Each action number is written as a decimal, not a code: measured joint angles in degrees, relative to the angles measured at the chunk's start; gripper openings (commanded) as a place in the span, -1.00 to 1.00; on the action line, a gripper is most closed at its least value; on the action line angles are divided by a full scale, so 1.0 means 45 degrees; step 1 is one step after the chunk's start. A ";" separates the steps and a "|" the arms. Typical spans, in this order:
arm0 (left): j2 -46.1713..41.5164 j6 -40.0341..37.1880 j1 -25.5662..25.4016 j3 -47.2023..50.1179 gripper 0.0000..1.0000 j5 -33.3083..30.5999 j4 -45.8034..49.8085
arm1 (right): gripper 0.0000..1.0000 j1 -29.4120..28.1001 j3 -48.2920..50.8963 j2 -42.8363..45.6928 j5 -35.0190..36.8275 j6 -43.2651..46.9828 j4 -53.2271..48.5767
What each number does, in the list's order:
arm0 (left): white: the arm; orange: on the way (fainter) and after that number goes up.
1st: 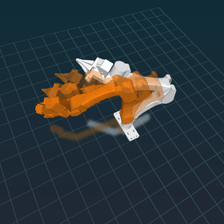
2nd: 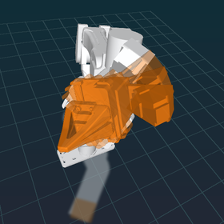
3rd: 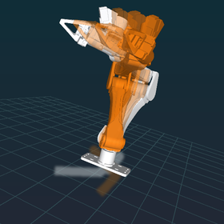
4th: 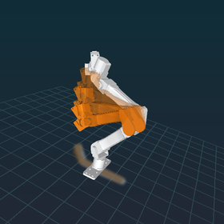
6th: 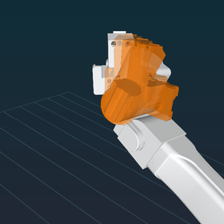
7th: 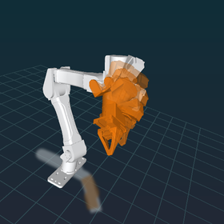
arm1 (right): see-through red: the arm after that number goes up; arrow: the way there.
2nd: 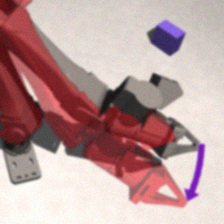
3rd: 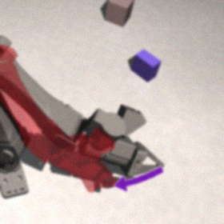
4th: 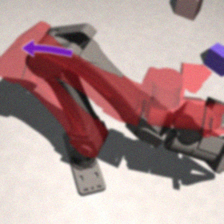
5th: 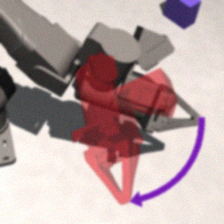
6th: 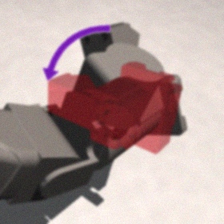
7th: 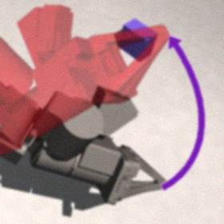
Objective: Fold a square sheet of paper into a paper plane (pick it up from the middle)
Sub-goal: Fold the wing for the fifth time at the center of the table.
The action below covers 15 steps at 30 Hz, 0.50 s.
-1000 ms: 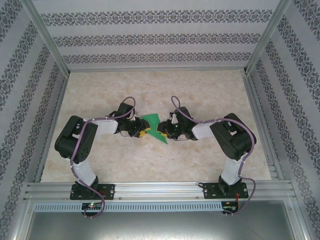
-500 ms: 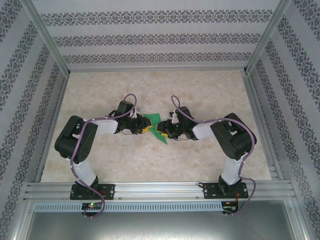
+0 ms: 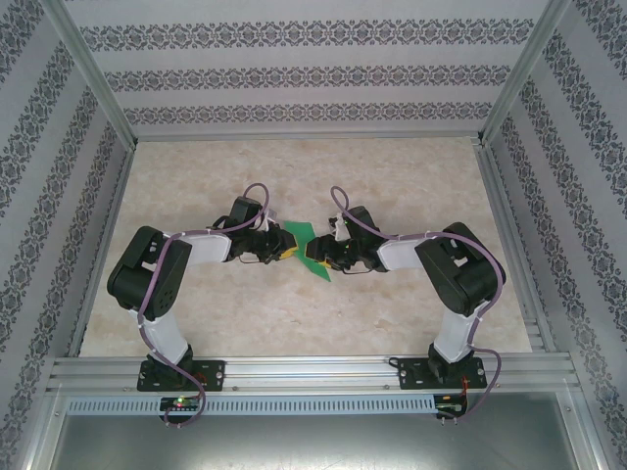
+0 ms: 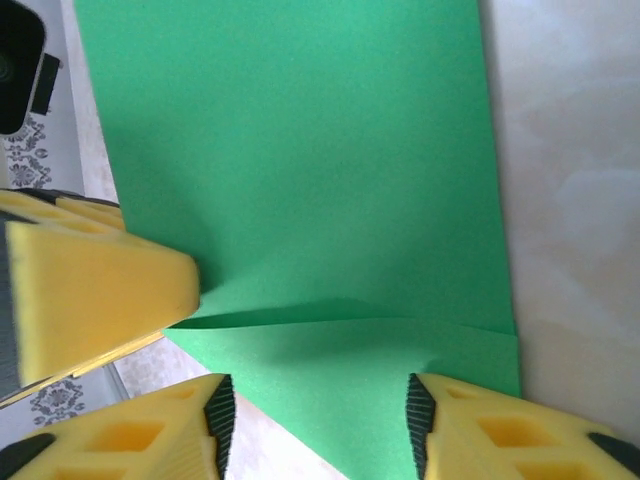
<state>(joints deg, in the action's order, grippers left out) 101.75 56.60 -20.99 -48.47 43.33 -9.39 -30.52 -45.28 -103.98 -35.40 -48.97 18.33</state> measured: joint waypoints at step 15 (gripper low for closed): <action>0.0000 0.0073 0.0000 -0.0311 -0.83 0.0034 0.1156 | 0.22 -0.1948 0.0466 0.2696 0.4901 0.6314 -0.0772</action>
<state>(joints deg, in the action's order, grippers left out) 101.75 56.93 -20.99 -49.87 43.48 -4.19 -39.29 -43.18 -91.85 -13.34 -20.56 14.85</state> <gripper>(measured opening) 0.092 0.608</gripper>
